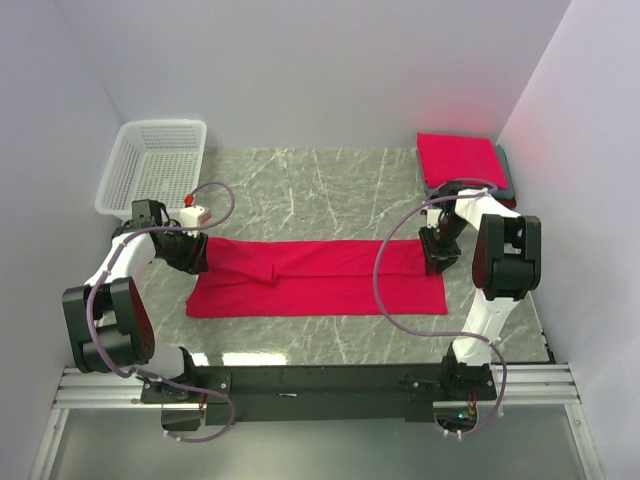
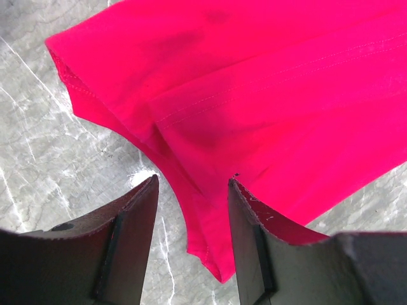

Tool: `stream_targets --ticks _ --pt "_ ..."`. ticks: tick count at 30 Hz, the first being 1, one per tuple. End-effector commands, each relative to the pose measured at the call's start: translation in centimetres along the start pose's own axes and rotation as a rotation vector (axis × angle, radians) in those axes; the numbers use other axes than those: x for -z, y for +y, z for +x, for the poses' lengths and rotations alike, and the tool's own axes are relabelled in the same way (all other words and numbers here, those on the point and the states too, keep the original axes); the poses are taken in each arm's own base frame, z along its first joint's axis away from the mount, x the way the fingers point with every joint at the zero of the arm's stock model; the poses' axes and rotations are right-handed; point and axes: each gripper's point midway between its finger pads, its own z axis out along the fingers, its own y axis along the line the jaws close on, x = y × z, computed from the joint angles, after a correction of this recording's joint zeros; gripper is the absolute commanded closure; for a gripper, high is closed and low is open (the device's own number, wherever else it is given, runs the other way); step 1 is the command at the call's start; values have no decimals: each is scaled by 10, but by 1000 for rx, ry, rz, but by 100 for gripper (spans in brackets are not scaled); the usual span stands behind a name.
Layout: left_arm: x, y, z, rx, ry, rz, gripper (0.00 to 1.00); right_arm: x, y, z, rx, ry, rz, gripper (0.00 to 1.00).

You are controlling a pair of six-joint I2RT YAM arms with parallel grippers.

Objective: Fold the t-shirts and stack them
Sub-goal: Fold the tshirt

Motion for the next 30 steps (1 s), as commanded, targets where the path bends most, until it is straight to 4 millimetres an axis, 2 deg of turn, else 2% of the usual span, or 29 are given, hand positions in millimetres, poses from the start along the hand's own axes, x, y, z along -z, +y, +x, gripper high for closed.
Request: stream_targets --ticks 1,3,8,14,17,20,27,28,29,30 --pt "-2 0 -2 0 -11 -5 47 0 7 1 -21 2 -39 61" --pt "-2 0 -2 1 -12 -5 47 2 7 1 -18 -2 -36 67" --pt "-3 0 1 0 -10 -7 47 11 4 -1 -10 -14 -14 74" --pt "-3 1 2 1 -6 -16 50 23 -1 3 -1 -9 13 100" --pt "-2 4 1 -1 -5 -33 53 30 -6 7 10 -15 37 100" --pt "-2 8 2 4 5 -47 55 27 -10 8 17 -11 52 100" --pt "-2 11 6 1 29 -61 57 -7 -13 15 3 45 45 99" --pt "-1 9 7 2 38 -53 55 -9 -14 14 5 47 43 93" --pt "1 7 8 -4 40 -46 55 -8 -14 14 8 49 44 79" --pt "2 6 6 -6 40 -40 55 -6 -16 13 12 44 55 72"
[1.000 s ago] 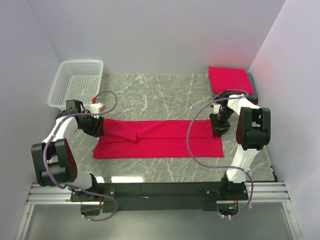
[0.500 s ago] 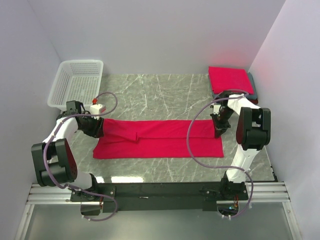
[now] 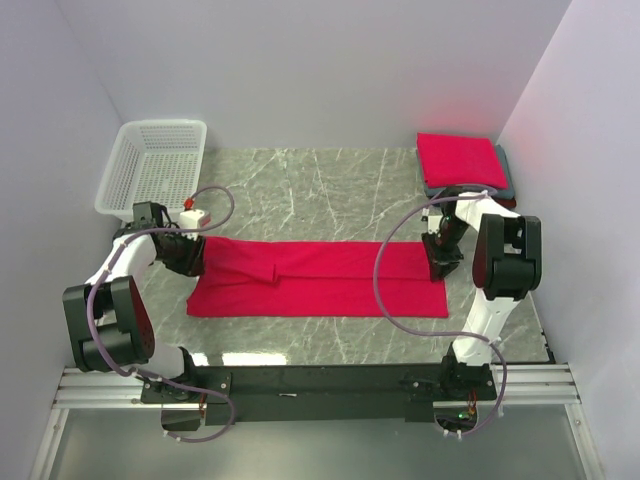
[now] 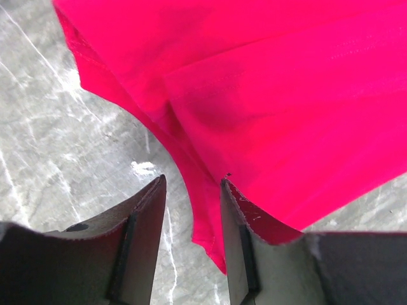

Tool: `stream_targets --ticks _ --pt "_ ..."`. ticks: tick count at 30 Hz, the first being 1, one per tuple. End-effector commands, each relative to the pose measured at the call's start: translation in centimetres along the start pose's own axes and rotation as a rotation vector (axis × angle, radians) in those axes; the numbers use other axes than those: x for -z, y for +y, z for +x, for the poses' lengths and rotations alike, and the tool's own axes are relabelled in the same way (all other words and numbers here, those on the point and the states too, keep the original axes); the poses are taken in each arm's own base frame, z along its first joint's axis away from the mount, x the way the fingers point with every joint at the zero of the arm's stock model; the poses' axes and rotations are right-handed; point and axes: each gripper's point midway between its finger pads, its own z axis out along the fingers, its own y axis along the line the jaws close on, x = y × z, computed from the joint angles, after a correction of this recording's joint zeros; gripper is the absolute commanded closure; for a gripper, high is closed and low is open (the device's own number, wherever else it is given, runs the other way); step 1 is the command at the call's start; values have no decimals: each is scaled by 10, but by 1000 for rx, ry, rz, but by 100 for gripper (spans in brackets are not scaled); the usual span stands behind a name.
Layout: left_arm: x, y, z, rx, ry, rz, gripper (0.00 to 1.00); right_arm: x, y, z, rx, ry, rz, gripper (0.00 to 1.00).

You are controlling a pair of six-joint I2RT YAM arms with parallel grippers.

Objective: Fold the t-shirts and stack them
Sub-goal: Fold the tshirt

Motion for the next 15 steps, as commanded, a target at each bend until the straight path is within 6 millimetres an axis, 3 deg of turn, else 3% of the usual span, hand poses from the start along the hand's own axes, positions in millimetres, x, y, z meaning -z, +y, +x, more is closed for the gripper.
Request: stream_targets --ticks 1,3,6,8,10,15 --pt "6 -5 -5 -27 0 16 55 3 -11 -4 21 -17 46 66" --pt "9 -14 -7 -51 5 25 56 19 -14 -10 51 -62 68 49" --pt "8 -31 -15 -102 3 1 59 49 -3 -26 103 -154 25 38" --pt "3 -40 -19 -91 0 -12 62 63 12 -37 159 -199 -4 38" --pt "-6 -43 -16 -65 36 -23 67 64 22 -44 200 -213 -6 41" --pt "-33 -43 -8 -24 150 -36 76 39 56 -50 344 -159 27 52"
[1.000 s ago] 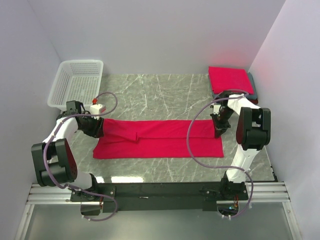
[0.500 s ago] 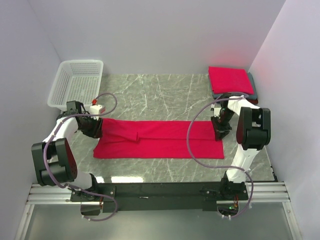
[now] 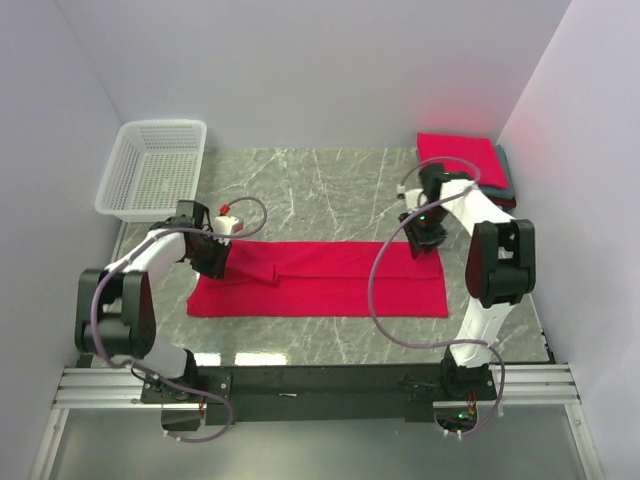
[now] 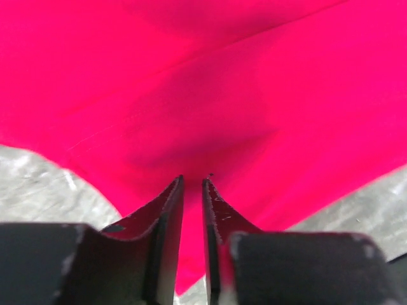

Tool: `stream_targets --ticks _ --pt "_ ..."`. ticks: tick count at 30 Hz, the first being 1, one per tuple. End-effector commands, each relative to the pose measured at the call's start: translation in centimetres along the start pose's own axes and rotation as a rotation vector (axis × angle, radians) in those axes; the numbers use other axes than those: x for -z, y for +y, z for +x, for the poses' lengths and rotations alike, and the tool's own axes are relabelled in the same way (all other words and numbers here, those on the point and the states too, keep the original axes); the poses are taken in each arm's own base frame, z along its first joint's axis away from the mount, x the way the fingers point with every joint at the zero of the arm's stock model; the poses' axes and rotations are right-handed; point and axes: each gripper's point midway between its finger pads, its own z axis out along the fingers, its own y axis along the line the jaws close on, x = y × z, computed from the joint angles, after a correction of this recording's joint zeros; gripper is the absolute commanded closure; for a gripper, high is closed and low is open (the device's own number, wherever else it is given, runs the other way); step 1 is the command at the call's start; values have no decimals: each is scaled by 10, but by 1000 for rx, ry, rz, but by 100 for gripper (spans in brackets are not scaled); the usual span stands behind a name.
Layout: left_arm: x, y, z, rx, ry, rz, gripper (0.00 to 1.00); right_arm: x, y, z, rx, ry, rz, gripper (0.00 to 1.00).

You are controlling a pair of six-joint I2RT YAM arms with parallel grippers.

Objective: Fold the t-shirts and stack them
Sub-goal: Fold the tshirt

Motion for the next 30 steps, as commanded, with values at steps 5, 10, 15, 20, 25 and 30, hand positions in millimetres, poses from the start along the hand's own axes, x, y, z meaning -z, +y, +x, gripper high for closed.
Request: stream_targets --ticks 5,10,15,20,25,30 --pt "-23 30 -4 85 88 -120 80 -44 32 16 161 107 4 67" --pt "-52 50 -16 92 127 -140 84 -62 36 33 184 170 -2 74" --pt "-93 80 -81 58 101 -157 85 -67 70 52 267 222 -52 77" --pt "-112 110 -205 53 -87 -158 76 -64 140 70 411 249 -161 78" --pt "-61 88 -279 64 -270 -63 65 -36 224 86 551 226 -354 73" --pt "-21 54 -254 87 -316 -32 61 -2 216 53 521 59 -323 72"
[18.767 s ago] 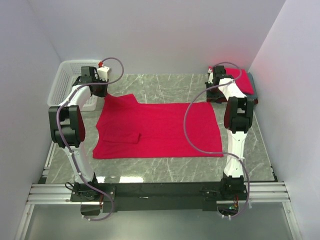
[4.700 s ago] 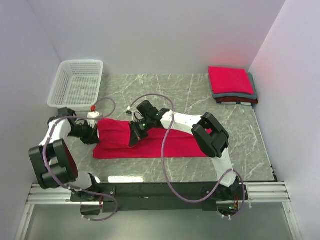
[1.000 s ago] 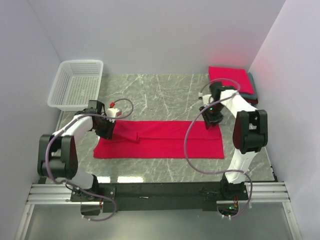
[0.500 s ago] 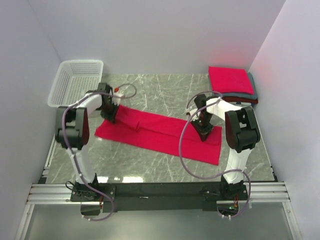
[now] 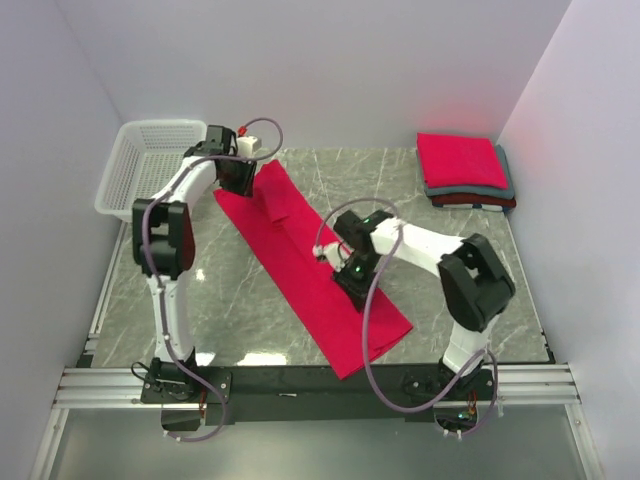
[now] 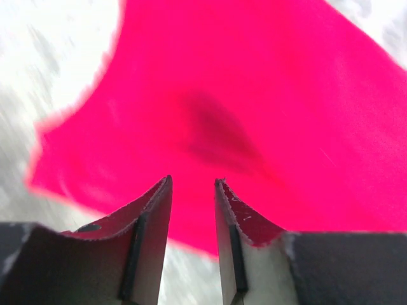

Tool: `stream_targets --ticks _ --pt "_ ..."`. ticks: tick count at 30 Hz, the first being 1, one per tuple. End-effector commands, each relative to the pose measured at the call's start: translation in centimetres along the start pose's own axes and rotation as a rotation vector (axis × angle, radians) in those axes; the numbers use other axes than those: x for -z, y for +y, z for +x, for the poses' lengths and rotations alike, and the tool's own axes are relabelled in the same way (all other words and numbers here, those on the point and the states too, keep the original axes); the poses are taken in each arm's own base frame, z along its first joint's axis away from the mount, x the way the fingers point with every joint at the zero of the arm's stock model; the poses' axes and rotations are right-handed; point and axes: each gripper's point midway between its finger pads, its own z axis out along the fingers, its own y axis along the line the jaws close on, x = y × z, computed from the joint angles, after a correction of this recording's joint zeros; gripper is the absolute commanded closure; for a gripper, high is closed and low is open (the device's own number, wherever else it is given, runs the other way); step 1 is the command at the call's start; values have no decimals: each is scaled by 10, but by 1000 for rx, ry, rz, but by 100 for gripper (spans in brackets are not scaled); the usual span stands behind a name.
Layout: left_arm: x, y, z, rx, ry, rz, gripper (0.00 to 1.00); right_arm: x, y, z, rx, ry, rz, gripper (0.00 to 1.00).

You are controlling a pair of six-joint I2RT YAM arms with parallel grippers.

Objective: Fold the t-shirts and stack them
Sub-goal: Fold the tshirt

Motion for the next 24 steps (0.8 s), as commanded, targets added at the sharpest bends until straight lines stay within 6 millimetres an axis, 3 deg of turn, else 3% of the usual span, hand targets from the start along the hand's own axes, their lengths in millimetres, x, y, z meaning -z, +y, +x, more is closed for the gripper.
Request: stream_targets --ticks 1,2,6,10,13,17,20,24 --pt "57 -32 -26 18 -138 60 60 45 -13 -19 -39 -168 49 72" --pt "58 -38 -9 70 -113 64 60 44 -29 -18 -45 -158 121 72" --pt "51 -56 21 138 -48 96 66 31 -54 -11 -49 -94 206 75" --pt "37 -57 39 201 13 72 76 12 -58 -5 -51 -32 200 82" --pt "26 -53 46 218 44 58 76 -6 -55 1 -43 17 186 86" --pt "6 -48 53 222 93 32 76 -33 -32 11 -21 75 113 88" --pt "-16 -51 58 181 129 16 77 -50 0 9 26 93 29 88" --pt "-50 -76 57 130 174 78 77 -63 44 -7 70 70 -97 87"
